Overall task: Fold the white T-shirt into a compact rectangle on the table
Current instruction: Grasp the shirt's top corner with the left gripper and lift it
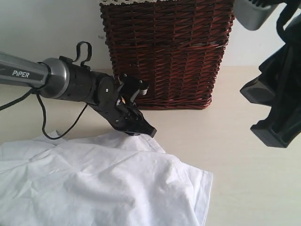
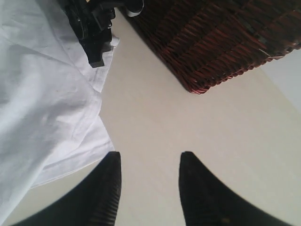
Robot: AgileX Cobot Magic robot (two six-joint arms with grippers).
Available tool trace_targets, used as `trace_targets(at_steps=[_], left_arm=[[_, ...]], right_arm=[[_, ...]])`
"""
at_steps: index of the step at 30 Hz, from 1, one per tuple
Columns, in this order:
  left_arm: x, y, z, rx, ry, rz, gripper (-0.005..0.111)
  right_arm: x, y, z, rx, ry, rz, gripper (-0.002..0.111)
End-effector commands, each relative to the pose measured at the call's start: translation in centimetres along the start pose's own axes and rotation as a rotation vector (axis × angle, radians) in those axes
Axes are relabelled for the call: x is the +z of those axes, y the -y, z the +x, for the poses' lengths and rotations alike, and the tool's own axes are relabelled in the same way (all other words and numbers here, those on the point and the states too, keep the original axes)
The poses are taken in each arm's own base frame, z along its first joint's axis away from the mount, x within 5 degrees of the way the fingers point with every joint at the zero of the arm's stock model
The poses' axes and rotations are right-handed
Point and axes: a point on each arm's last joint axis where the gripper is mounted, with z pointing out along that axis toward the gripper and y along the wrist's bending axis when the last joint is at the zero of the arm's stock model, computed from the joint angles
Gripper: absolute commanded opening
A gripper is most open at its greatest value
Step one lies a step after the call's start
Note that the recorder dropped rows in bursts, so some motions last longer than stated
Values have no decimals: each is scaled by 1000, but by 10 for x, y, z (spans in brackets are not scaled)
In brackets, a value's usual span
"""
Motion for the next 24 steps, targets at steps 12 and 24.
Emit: trace_targets(at_steps=[12,24], left_arm=[[-67,-23,-37,-13,202,-54,0],[-153,-19,-50,72,263,-88,0]], right_arm=[[-2,1,-1,5,14,-3,40],[-2,1,-1,5,14,-3,40]])
